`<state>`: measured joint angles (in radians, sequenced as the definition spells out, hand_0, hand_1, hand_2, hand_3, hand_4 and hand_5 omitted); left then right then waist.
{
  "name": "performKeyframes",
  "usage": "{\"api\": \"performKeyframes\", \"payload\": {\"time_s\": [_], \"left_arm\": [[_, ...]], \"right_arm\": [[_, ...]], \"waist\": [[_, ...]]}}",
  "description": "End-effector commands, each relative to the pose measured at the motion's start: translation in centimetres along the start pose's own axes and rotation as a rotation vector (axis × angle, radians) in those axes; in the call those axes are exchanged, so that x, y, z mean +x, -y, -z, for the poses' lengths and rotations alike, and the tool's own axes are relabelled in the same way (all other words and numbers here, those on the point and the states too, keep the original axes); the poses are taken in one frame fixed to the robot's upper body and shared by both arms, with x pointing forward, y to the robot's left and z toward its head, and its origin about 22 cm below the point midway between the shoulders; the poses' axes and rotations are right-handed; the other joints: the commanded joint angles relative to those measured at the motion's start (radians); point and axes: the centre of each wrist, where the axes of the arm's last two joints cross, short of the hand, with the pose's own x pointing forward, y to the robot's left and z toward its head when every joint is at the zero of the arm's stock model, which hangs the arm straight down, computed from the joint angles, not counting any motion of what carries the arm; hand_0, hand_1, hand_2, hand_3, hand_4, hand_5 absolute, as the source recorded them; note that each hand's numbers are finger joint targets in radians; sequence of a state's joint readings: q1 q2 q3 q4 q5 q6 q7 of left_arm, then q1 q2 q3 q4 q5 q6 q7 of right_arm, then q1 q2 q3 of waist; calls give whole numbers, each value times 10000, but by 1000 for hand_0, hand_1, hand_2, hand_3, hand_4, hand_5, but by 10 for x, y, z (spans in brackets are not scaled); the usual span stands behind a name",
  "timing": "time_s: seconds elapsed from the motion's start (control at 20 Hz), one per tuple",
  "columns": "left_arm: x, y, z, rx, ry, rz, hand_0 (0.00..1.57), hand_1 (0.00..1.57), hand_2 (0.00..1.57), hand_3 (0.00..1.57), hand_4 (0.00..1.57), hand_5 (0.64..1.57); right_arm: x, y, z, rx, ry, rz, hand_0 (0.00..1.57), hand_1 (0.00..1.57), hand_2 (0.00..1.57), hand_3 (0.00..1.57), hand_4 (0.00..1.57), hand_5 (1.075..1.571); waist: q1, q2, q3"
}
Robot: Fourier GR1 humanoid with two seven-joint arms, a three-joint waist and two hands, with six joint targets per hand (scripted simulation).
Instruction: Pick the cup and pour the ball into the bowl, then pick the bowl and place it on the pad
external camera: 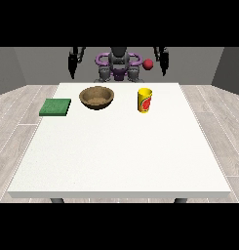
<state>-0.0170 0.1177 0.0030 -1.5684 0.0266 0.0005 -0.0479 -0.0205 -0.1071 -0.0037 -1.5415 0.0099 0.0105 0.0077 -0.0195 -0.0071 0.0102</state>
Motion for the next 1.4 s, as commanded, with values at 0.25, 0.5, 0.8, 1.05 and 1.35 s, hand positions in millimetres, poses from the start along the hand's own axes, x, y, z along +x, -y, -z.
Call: {"api": "performKeyframes", "payload": {"time_s": [0.25, 0.5, 0.8, 1.05, 1.35], "left_arm": [[32, -13, 4, -99, 54, 475, 0, 0, 0, 0, 0, 1524], [10, 62, -53, -611, 37, -2783, 0, 0, 0, 0, 0, 1525], [55, 33, -28, -633, 1591, -1631, 0, 0, 0, 0, 0, 1467], [56, 38, 7, -297, 2781, -1117, 0, 0, 0, 0, 0, 1376], [53, 2, 43, -62, 3378, 21, 0, 0, 0, 0, 0, 1269]], "right_arm": [[31, 15, 2, -81, 72, -362, 0, 0, 0, 0, 0, 1568], [3, 21, -23, -1011, 166, 1503, 0, 0, 0, 0, 0, 1567], [20, 7, -13, -758, 1379, 1486, 0, 0, 0, 0, 0, 1564], [14, 12, 6, -160, 2279, 1430, 0, 0, 0, 0, 0, 1563], [37, 27, 36, 76, 3227, 1184, 0, 0, 0, 0, 0, 1562]], "waist": [[-46, -2803, -49], [502, -2734, -102], [383, -1005, -101], [67, 634, -99], [-129, 1962, -103]]}}
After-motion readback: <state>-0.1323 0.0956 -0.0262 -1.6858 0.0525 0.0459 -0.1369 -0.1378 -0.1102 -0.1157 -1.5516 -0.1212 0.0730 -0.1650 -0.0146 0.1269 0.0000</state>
